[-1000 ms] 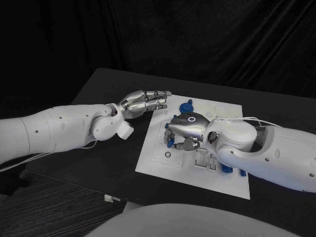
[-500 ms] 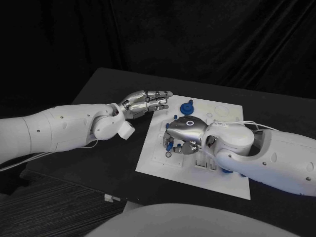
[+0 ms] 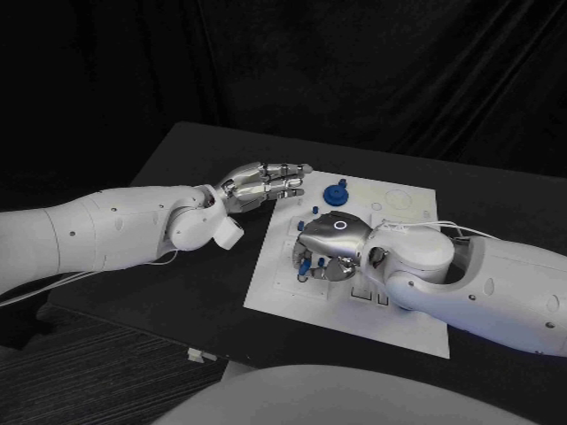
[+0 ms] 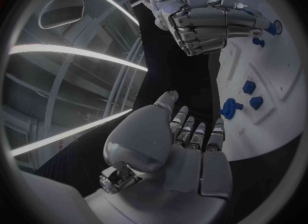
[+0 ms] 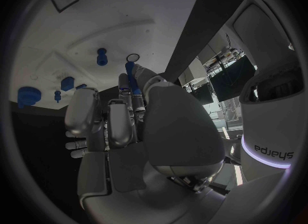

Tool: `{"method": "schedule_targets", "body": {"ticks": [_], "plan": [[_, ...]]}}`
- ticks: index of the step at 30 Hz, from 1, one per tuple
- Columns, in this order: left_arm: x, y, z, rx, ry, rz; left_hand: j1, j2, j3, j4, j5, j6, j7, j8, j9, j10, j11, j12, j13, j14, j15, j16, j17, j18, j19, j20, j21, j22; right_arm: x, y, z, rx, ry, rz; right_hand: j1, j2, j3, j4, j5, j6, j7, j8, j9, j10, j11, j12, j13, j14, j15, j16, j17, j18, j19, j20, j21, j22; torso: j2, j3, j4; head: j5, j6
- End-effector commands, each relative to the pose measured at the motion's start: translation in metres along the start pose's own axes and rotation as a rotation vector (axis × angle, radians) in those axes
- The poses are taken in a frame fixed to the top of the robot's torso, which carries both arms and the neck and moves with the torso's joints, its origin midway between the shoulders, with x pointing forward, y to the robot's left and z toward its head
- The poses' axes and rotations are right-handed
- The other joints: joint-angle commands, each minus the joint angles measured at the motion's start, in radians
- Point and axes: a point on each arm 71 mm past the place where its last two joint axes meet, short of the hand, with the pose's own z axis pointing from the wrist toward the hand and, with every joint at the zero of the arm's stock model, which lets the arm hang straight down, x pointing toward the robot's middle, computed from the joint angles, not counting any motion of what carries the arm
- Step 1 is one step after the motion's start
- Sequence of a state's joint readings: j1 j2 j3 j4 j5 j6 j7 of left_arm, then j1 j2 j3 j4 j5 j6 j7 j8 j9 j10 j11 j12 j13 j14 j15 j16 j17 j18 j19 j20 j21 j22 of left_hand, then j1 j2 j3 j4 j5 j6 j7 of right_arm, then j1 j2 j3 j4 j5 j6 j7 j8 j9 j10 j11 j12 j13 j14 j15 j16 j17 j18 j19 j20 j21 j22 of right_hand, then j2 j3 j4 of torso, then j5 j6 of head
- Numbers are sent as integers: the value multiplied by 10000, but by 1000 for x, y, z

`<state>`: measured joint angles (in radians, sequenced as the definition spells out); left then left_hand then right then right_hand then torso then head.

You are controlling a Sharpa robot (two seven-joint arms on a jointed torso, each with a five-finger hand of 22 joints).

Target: Assemble the parts on the task board

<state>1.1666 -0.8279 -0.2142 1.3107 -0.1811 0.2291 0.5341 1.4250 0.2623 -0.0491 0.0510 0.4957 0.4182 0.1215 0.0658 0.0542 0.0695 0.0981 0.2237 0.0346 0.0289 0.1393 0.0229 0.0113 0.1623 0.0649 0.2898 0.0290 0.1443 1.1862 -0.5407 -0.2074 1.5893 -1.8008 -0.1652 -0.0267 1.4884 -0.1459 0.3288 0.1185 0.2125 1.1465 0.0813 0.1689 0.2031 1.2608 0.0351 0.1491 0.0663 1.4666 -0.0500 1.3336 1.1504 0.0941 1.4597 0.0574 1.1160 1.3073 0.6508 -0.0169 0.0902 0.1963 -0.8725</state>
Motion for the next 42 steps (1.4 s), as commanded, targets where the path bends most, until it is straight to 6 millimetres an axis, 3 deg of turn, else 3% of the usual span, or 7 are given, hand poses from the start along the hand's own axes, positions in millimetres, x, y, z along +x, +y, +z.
{"method": "schedule_targets", "body": {"ticks": [1, 9, 23, 42], "plan": [[2, 0, 1, 126, 136, -157, -20, 113, 65, 17, 55, 24, 18, 35, 9, -16, 53, 27, 9, 11, -53, 45, 11, 167, 39, -7, 50, -9, 5, 0, 0, 72, 219, -28, 39, 50, 40, -11, 58, 129, 122, -10, 659, 95, -8, -48, 15, 354, 73, 54, 1, -115, 85, 30, 29, 1547, 3, 1, 3, 28, -1], [2, 0, 1, 131, 143, -169, -27, 107, 76, 12, 53, 10, 19, 33, 7, -19, 54, 20, 7, 7, -53, 41, 9, 167, 40, -8, 50, -10, 9, -1, 1, 155, 300, 38, 48, 47, 63, -38, 70, 122, 126, -25, 665, 126, -15, -44, 23, 356, 70, 67, 20, -114, 81, 28, 28, 1546, 7, -5, 24, -20, -1], [3, 2, 2, 120, 185, -202, -33, 106, 86, 9, 52, 0, 21, 31, 5, -22, 56, 12, 6, 5, -52, 40, 9, 166, 36, -8, 48, -19, 15, 1, 2, 184, 419, 132, 54, 41, 91, -77, 79, 116, 129, -45, 676, 190, -28, -24, 38, 356, 61, 80, 37, -114, 77, 25, 34, 1546, -2, -13, 27, 26, -1], [3, 4, 3, 51, 223, -233, -50, 119, 125, 5, 55, -6, 24, 32, 3, -29, 57, 5, 4, 3, -44, 40, 8, 165, 38, -8, 48, -21, 20, 2, 2, 290, 754, 175, -28, 2, 128, -149, 29, 14, 139, -158, 689, 310, -50, 24, 84, 334, 40, 56, -14, -108, 43, 7, 12, 1538, -1, 2, 16, 59, -1]]}}
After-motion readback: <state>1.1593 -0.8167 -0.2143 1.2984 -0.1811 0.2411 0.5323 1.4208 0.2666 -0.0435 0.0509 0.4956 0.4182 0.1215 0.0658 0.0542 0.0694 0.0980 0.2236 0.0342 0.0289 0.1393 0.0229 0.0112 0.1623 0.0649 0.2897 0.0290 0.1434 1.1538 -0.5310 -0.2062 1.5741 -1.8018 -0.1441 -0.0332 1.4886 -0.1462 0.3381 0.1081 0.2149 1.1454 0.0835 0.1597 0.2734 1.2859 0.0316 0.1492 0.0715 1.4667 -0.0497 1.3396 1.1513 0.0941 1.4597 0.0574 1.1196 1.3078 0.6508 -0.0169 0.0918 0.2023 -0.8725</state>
